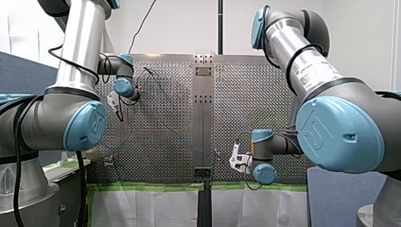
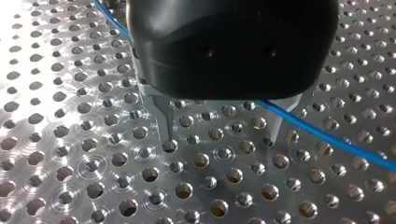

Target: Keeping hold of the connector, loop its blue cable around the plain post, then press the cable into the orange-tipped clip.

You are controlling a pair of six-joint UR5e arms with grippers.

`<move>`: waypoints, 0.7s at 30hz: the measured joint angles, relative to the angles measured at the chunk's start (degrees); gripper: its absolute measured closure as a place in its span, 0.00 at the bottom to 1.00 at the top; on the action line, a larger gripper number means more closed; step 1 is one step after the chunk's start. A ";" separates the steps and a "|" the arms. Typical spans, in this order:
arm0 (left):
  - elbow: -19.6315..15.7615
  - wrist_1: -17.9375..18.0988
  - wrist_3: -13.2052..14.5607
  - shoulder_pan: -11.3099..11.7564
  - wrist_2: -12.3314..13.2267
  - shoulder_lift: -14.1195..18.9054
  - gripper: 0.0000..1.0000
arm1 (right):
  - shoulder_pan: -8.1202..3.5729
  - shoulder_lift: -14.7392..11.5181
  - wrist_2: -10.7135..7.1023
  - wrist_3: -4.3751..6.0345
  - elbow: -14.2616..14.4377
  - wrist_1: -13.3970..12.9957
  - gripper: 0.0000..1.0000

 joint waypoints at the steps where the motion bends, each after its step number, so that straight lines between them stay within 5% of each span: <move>1: -0.01 -0.16 -0.12 0.00 -0.13 0.00 0.00 | -0.04 0.15 -0.05 0.02 -0.08 0.09 1.00; 10: -0.89 -2.19 -3.71 1.16 -3.29 0.00 0.00 | -0.16 0.71 -0.70 -0.18 -0.56 0.62 1.00; 21: -3.39 1.60 -9.26 2.98 0.72 0.02 0.00 | -0.17 0.97 -0.76 -0.62 -0.59 0.73 1.00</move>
